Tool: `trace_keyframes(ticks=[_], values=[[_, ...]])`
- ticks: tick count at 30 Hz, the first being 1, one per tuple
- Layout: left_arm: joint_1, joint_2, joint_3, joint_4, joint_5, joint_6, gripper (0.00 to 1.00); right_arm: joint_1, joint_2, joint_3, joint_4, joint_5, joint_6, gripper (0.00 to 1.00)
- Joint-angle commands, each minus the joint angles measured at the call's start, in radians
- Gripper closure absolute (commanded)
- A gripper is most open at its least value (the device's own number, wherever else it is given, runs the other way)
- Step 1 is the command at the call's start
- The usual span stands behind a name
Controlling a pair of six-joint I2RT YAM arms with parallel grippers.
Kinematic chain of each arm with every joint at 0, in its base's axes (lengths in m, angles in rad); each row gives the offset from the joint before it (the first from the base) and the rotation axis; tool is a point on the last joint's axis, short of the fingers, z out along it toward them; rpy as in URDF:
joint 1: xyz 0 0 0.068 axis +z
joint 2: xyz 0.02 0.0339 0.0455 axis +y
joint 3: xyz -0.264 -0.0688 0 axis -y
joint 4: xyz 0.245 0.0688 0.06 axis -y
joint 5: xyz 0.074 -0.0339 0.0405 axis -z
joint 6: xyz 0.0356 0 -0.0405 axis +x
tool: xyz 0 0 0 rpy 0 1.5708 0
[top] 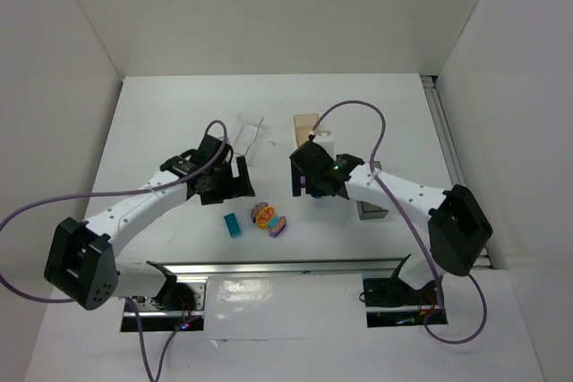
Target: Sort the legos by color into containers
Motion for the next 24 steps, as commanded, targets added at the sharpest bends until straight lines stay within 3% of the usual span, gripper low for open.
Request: trace_keyframes(ticks=[1,10,20,24], values=[[-0.012,-0.008,-0.009,-0.015,-0.035,-0.045,0.0,-0.005,0.001,-0.001,0.035,0.0,0.006,0.0],[-0.03,-0.075,-0.093,-0.003,-0.054,-0.056,0.0,0.004,-0.047,-0.03,0.066,0.0,0.017,0.0],[-0.174,-0.045,-0.176,-0.044,-0.196,-0.353,0.01,0.004,-0.14,-0.08,0.104,0.026,0.017,0.0],[-0.183,-0.022,-0.211,-0.041,-0.229,-0.395,0.09,0.004,-0.14,-0.071,0.086,0.035,0.017,0.0]])
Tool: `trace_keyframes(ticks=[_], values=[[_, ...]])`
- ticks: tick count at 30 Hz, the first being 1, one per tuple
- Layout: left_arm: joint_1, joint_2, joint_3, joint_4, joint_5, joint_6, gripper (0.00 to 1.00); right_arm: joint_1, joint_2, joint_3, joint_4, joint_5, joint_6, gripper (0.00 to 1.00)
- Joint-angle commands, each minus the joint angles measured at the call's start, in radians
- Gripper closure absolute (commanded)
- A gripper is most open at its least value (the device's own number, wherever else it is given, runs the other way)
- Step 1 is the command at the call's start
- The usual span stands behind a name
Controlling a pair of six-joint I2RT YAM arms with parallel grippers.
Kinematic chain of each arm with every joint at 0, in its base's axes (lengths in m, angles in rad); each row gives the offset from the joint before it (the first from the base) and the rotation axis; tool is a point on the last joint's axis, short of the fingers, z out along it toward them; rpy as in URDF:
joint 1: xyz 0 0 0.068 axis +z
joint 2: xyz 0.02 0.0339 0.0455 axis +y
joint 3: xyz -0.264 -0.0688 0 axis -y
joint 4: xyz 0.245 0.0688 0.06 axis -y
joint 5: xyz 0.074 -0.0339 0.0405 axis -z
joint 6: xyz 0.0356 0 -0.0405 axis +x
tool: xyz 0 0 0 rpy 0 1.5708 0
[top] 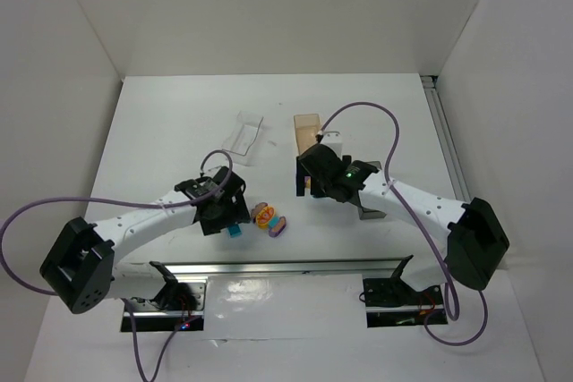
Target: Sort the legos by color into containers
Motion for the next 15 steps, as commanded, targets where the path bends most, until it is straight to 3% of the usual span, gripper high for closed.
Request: trace_keyframes(ticks=[1,13,15], values=[[-0.004,0.032,-0.025,0.003,-0.058,-0.084,0.12,0.004,-0.022,0.009,0.023,0.033,0.023,0.0],[-0.004,0.084,-0.08,0.041,-0.089,-0.087,0.4,0.004,0.006,0.01,0.014,0.024,0.032,0.0],[-0.004,0.084,-0.071,0.041,-0.098,-0.078,0.51,0.004,0.006,0.01,0.014,0.024,0.032,0.0]])
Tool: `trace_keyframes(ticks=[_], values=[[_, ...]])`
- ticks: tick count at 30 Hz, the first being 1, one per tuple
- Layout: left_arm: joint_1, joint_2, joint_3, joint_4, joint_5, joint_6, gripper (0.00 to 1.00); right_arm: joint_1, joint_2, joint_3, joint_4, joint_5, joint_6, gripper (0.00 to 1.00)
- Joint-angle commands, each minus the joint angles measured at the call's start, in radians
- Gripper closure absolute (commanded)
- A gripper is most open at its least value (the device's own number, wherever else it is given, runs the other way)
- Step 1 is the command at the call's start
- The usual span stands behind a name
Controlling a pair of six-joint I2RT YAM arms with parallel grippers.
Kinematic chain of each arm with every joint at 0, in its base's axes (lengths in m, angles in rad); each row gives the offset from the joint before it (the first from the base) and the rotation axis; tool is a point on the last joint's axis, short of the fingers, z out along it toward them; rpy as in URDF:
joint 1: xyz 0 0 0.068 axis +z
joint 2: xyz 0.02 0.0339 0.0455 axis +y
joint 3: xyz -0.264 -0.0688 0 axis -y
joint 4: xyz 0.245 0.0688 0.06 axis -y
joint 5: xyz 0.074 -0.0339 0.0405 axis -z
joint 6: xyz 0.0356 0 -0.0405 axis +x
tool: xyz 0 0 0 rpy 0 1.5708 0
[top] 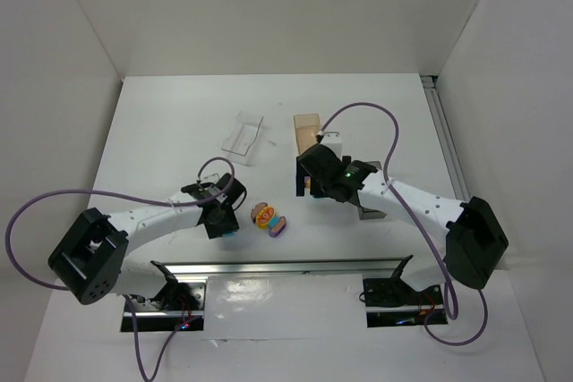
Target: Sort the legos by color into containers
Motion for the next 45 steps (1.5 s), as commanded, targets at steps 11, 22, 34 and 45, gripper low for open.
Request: trace_keyframes(ticks=[11,22,34,45], values=[[-0.003,0.011,0.148,-0.065,-0.087,0.131,0.72,0.004,-0.031,0.001,-0.013,0.051,0.031,0.0],[0.148,0.328,0.725,-0.087,-0.09,0.47,0.76,-0.086,-0.127,0.03,-0.055,0.127,0.048,0.0],[0.273,0.673,1.071,-0.13,0.019,0.524,0.65,-0.244,-0.121,0.061,-0.055,0.071,-0.035,0.0],[0.273,0.615,1.062,-0.13,0.02,0.553,0.01,-0.229,-0.065,-0.022,0.073,-0.159,-0.085,0.0]])
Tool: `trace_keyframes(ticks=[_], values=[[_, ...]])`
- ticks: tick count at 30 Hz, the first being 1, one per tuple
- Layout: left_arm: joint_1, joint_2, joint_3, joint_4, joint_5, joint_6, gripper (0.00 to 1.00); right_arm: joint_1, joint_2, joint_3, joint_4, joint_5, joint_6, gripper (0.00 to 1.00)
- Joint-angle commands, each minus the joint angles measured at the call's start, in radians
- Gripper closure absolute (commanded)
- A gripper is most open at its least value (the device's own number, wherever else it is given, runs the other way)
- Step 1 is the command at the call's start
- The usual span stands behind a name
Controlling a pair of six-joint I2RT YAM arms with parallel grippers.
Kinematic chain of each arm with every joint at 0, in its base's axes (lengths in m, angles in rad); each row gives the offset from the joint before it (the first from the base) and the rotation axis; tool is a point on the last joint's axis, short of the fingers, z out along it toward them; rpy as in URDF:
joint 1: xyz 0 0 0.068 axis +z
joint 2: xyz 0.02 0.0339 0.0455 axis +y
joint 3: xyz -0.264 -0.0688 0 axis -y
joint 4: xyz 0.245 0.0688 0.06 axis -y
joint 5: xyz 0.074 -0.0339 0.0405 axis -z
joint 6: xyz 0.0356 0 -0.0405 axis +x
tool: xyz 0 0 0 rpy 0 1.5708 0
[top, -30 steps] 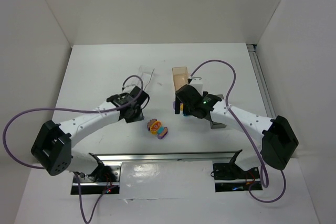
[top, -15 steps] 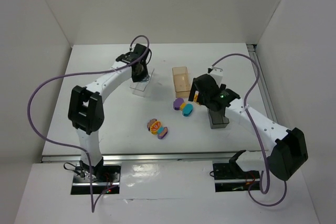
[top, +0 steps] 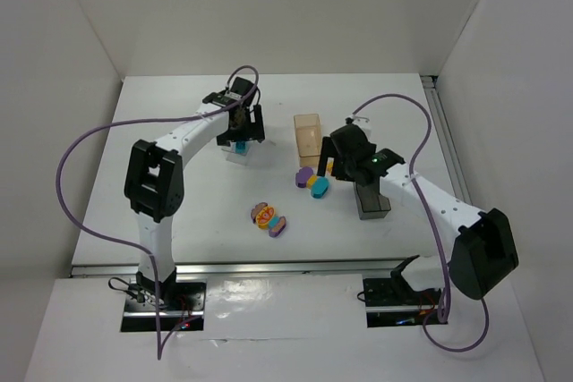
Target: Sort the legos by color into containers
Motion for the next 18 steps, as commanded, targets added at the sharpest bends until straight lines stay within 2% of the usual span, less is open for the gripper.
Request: trace_keyframes(ticks=[1,4,7,8,9,11,18], values=[[-0.006,-0.089,0.017,-0.018,-0.01,0.012,0.01,0.038,0.032,-0.037,0.107,-0.093,-0.035,0.0],[-0.074,-0.231,-0.067,0.014,0.002,-0.007,0.04,0.061,0.095,-0.05,0.13,-0.116,-0.055,0.0],[-0.14,-0.335,-0.191,0.075,0.078,-0.03,0.08,0.052,0.188,-0.013,0.121,-0.076,-0.064,0.0],[-0.152,-0.386,-0.219,0.087,0.078,-0.047,0.08,0.052,0.213,-0.002,0.121,-0.063,-0.075,0.02],[-0.161,-0.405,-0.262,0.087,0.078,-0.056,0.08,0.043,0.238,0.01,0.121,-0.031,-0.075,0.12],[-0.175,-0.429,-0.291,0.096,0.078,-0.068,0.08,0.029,0.302,0.054,0.108,-0.013,-0.075,0.2],[-0.217,-0.46,-0.34,0.096,0.089,-0.099,0.08,-0.071,0.316,0.025,0.179,-0.09,-0.034,0.29]])
